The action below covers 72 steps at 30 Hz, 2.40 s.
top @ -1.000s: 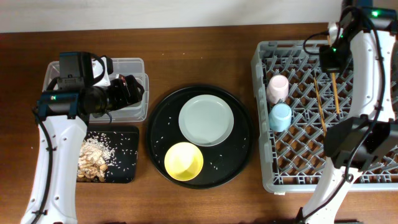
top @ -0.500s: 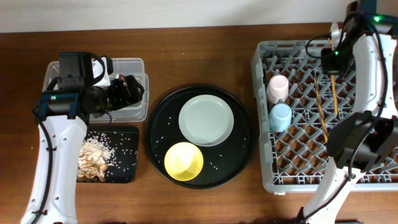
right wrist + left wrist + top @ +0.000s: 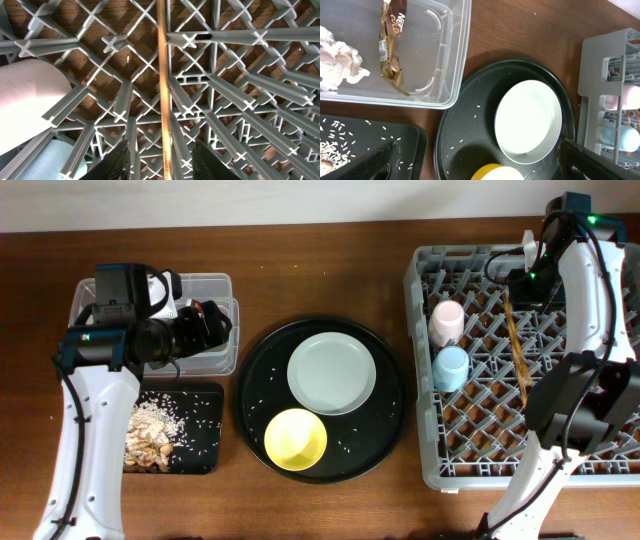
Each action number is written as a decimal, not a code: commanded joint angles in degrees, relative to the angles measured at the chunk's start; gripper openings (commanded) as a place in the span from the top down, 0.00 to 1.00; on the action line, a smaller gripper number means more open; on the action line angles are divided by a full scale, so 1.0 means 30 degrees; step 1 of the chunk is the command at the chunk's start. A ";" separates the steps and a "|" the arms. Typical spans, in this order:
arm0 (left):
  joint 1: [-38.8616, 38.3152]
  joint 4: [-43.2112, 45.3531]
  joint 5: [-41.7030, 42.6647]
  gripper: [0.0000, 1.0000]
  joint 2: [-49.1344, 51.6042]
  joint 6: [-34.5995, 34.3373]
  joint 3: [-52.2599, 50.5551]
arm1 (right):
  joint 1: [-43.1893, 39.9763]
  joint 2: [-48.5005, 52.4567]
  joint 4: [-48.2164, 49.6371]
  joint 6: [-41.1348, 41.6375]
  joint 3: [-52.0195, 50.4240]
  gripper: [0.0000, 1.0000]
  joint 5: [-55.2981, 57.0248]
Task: Sort waste into correct bins and load items into the dishwasher rack
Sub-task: 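Place the second chopstick upright in the dish rack, then move the right gripper to the yellow bowl and grasp its rim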
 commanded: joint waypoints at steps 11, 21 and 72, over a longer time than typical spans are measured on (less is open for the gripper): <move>0.0066 -0.0022 -0.0051 0.01 0.0117 0.0153 -0.0095 | -0.0073 -0.0087 -0.2419 0.1311 0.1945 0.61 -0.8932; 0.0066 -0.0022 -0.0058 0.01 0.0117 0.0153 -0.0095 | 0.2776 -0.0437 -0.6324 0.1166 0.2674 0.60 -1.3311; 0.0066 -0.0022 -0.0051 0.01 0.0117 0.0153 -0.0095 | 1.3908 -1.4061 0.4350 0.5253 -1.5169 0.47 -0.8510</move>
